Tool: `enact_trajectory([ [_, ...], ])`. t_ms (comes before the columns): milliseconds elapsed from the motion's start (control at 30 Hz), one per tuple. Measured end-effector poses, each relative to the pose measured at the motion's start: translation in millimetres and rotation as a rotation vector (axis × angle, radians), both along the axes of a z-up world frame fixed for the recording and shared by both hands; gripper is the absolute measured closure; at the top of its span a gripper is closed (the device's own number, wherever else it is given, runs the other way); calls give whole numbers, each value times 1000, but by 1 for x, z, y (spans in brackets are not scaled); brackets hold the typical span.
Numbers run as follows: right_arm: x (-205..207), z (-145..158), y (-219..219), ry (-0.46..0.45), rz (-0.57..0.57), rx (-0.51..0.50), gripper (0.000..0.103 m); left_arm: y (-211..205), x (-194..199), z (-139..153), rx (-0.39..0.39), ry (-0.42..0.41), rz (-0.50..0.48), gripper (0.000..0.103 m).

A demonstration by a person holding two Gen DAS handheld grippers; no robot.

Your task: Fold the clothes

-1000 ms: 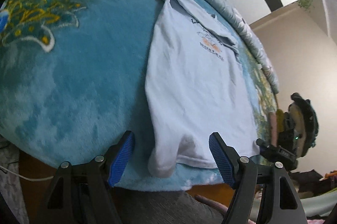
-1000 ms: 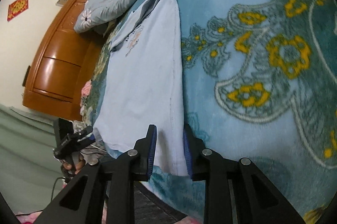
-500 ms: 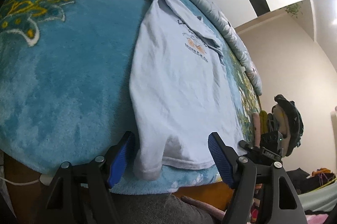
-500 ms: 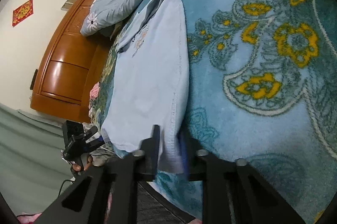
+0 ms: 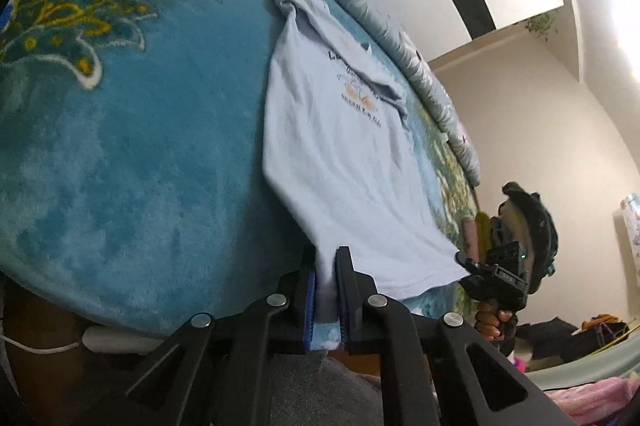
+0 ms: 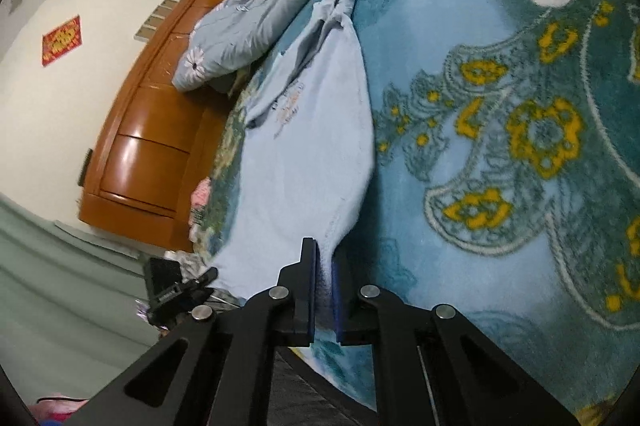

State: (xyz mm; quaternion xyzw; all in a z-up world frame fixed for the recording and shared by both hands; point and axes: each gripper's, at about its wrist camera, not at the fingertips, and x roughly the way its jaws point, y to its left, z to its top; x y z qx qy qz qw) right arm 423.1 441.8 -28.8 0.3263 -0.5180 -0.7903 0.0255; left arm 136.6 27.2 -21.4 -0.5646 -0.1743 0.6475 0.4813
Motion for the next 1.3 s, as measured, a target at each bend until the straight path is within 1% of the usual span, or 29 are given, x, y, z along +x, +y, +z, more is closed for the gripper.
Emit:
enact_trajectory([
  [133, -17, 7, 13, 77, -12, -64, 96, 10, -13, 12, 71, -15, -3, 96],
  [200, -29, 12, 23, 103, -14, -69, 96, 20, -22, 18, 73, -11, -8, 96],
  [267, -42, 17, 32, 125, -16, -66, 96, 29, -32, 19, 56, -10, 1, 98],
  [333, -53, 21, 39, 135, -10, -55, 96, 33, -39, 18, 54, -16, 10, 98],
  [433, -64, 22, 42, 125, -3, -45, 96, 34, -46, 14, 41, -21, 32, 99],
  [533, -64, 17, 47, 145, -5, -84, 96, 32, -52, 18, 77, -34, 53, 99],
  [633, -72, 22, 55, 181, 2, -100, 96, 38, -63, 34, 120, -3, 58, 99],
  [733, -93, 32, 69, 194, -4, -82, 96, 56, -85, 58, 132, 60, 65, 99],
  [867, -133, 55, 93, 196, -8, 6, 96, 88, -130, 84, 97, 142, 88, 99],
  [933, -159, 62, 108, 184, -18, 34, 96, 108, -157, 88, 90, 141, 98, 99],
  [967, -173, 66, 117, 175, -26, 46, 96, 121, -171, 88, 71, 143, 104, 99],
  [1067, -217, 65, 145, 136, -72, 61, 96, 158, -205, 79, 18, 138, 111, 99],
  [1200, -266, 55, 174, 57, -130, 96, 96, 193, -240, 61, -36, 131, 136, 99],
  [1300, -296, 43, 192, 44, -129, 75, 96, 209, -269, 49, -40, 95, 183, 100],
])
